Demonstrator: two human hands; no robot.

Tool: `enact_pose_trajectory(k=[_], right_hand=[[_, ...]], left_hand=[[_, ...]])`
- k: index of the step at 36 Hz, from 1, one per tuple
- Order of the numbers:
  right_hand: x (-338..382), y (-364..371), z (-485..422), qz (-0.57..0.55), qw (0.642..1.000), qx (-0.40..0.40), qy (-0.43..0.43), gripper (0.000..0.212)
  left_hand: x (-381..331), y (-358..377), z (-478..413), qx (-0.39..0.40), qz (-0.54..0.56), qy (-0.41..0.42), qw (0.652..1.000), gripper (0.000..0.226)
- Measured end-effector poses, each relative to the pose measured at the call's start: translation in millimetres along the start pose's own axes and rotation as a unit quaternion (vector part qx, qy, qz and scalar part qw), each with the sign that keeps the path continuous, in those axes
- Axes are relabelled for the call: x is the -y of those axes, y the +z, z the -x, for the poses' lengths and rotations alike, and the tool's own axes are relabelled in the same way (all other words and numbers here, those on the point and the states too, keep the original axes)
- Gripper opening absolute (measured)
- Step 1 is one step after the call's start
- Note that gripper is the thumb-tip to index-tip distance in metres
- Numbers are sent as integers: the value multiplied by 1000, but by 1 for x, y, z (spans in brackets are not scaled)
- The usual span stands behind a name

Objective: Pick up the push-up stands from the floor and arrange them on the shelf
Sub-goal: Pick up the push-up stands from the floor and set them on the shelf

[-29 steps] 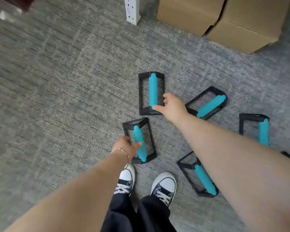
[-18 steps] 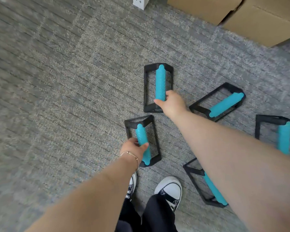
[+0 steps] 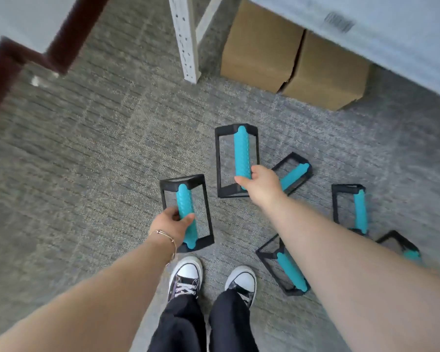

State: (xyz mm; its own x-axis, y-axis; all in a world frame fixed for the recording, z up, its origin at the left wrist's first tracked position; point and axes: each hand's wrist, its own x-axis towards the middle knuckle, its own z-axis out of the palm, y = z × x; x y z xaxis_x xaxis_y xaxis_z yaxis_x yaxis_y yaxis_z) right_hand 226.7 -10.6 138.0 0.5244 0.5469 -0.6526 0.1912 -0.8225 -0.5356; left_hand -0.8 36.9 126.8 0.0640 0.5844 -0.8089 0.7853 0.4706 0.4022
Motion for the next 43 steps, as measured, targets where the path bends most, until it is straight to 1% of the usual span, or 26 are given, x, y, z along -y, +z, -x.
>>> enact_pose_trajectory(k=[4,8,10,14,17,20,27,29,30,34,38,41,43], right_hand=[[40,-57,81,-55,998,-30,19,27],[87,-120,172,-101,993,-52,33,24],[112,-153,214,-125,989,-74,31,23],[158,-221,289,-165,979,-121,6,19],[188,-269,333,-192,969,-156,-20,20],[215,-315,369,-213,959,-179,-58,19],[278,-425,422,-256,926,-251,-123,22],[294,-455,435,-262,917,-264,-143,21],[301,-468,441,-267,913,-268,-153,20],[326,-517,458,-275,901,-280,-185,17],[352,-556,461,-288,891,-291,-197,15],[374,-583,451,-294,886,-302,-193,20],[388,-601,437,-297,881,-316,-191,19]], left_hand=[[-65,-53,64,-15,3,48,999,26],[-136,-103,148,-16,55,74,996,37],[-169,-125,192,-19,67,95,993,39],[-231,-160,276,-10,68,146,987,37],[-273,-179,334,0,44,194,980,16],[-314,-195,386,-18,8,261,965,20],[-413,-228,480,-60,30,355,932,21],[-439,-236,503,-69,49,376,923,27],[-452,-240,514,-75,55,390,916,23],[-501,-251,555,-90,81,427,896,25],[-551,-259,579,-91,98,454,881,21],[-592,-264,580,-81,108,465,875,28],[-622,-267,576,-73,106,473,872,27]])
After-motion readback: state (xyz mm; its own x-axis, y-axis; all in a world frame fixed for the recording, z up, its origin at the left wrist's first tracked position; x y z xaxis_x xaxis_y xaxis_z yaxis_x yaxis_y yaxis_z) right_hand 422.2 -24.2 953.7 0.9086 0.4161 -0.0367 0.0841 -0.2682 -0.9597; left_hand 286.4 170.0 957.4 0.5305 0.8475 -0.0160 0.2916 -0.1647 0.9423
